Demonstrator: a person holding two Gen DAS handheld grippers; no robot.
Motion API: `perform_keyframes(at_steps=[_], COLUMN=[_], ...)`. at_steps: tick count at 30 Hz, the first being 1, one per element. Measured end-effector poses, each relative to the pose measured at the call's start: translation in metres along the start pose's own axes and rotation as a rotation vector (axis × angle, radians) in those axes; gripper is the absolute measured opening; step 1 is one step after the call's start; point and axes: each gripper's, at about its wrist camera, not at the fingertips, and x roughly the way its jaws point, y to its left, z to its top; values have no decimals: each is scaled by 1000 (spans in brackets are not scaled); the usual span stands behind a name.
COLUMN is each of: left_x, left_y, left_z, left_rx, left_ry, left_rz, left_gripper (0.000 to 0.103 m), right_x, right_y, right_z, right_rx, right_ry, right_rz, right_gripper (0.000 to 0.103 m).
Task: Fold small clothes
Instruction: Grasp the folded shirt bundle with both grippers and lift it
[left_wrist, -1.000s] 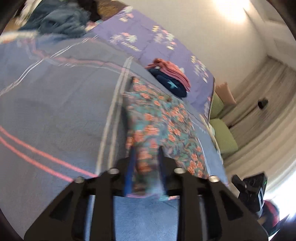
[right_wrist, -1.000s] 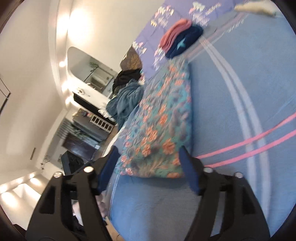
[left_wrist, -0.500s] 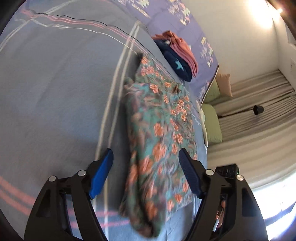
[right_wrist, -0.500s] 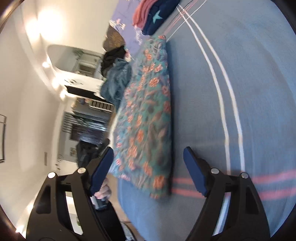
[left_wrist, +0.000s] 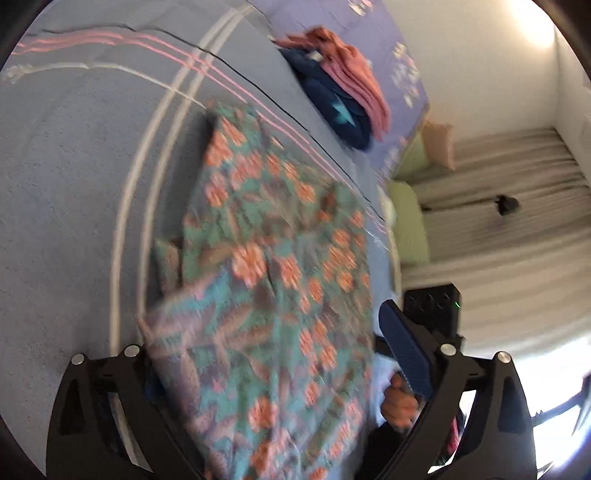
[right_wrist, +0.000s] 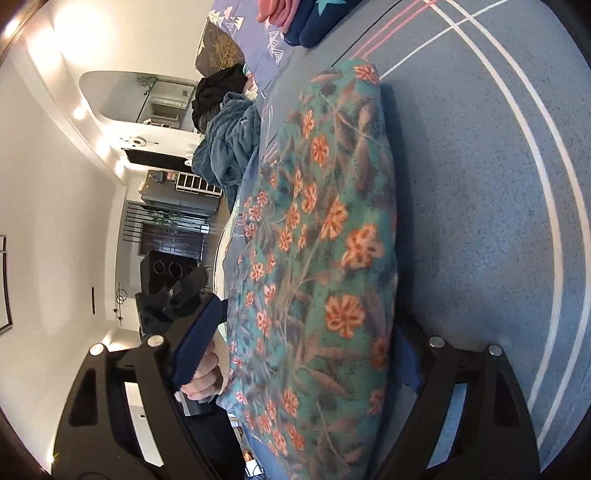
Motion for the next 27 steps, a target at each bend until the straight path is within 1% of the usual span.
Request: perform_keyframes(at_steps=[1, 2, 3, 4, 5, 6, 9, 10, 11, 12, 13, 14, 15, 16, 17, 18, 19, 20, 23, 27], left_x=[3, 6, 10, 14, 17, 22, 28, 29, 31, 31, 31, 31, 31, 30, 29, 30, 29, 30, 23, 2], left_y=[-1, -4, -9, -14, -15, -14, -11, -10, -8, -7, -7, -7, -6, -6, -3, -2, 0, 1, -4, -30], left_z=[-6, -11, -17, -19, -19, -15, 5, 8, 11, 11, 12, 10, 10, 9, 8, 7, 5, 4, 4, -2], left_rx=[1, 9, 45, 90, 107, 100, 55, 48, 38, 34, 37, 40, 39, 34, 28, 18, 11, 4, -1, 49], left_ry=[53, 104, 144, 166, 173, 173, 141, 133, 126, 123, 120, 117, 112, 106, 99, 88, 85, 80, 61, 24], left_rz=[-43, -77, -78, -54, -38, -40, -88, -95, -95, -88, -71, -58, -46, -39, -36, -28, -21, -12, -16, -31], left_gripper=[96, 96, 96, 96, 96, 95, 95, 92, 87, 84, 79, 73, 69, 61, 48, 43, 31, 27, 24, 24], right_x=[5, 6, 10, 16, 21, 26, 40, 41, 41, 40, 37, 37, 37, 34, 34, 34, 34, 33, 24, 5], right_y=[5, 10, 15, 19, 22, 23, 27, 27, 27, 26, 24, 21, 15, 7, 5, 6, 9, 11, 29, 57], right_z=[1, -5, -9, -7, -4, 2, 21, 24, 25, 24, 21, 22, 24, 23, 24, 23, 22, 20, 13, 7], right_rx=[-22, -50, -77, -89, -92, -86, -84, -87, -90, -93, -95, -88, -72, -37, -25, -27, -38, -49, -94, -146], right_ry=[14, 27, 43, 51, 58, 57, 56, 51, 41, 31, 15, 6, 0, -12, -20, -34, -47, -58, -103, -149], right_rz=[-12, -27, -44, -52, -45, -28, -22, -25, -35, -51, -80, -94, -99, -92, -88, -94, -110, -125, -156, -149], right_gripper=[85, 85, 85, 88, 93, 96, 96, 95, 90, 80, 72, 55, 39, 34, 28, 25, 24, 23, 21, 20])
